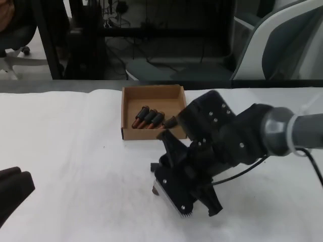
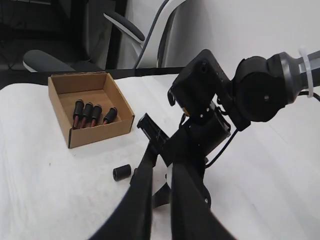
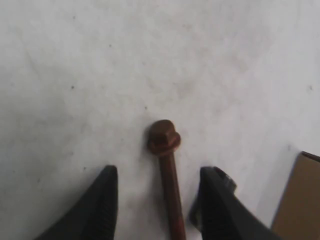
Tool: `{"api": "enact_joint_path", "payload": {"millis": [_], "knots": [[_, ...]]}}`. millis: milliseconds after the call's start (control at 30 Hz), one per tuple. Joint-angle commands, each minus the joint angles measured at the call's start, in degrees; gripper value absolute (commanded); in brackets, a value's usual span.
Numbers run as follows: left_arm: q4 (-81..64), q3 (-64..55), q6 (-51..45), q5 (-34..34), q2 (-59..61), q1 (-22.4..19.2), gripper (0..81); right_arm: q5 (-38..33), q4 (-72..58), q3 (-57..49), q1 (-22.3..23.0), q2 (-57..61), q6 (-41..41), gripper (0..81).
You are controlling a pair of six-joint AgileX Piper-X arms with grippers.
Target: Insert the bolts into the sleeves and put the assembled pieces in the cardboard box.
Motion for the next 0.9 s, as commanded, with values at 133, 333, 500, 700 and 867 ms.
{"api": "enact_joint_path", "payload": {"millis": [133,333,500,700,867], "knots": [[-0.74,0.04,0.46,-0.53,0.02,0.17,14.8,-0.98,-0.78,-1.98,-0.25,3.82,-0.6,49.7],[-1.04,0.04,0.46,-0.5,0.02,0.17,14.8,-0.98,-1.15,-3.8,-0.25,6.09,-0.6,49.7],[-3.35,0.04,0.46,-0.5,0.02,0.17,14.8,-0.98,0.21,-4.09,-0.25,6.81,-0.6,37.7],[-5.98,0.04,0.46,-0.5,0.02,0.17,14.8,-0.98,3.74,-4.09,-0.25,6.81,-0.44,15.8],[-6.28,0.04,0.46,-0.5,0.02,0.17,14.8,-0.76,4.55,-4.09,-0.25,6.81,-0.14,15.8]]}}
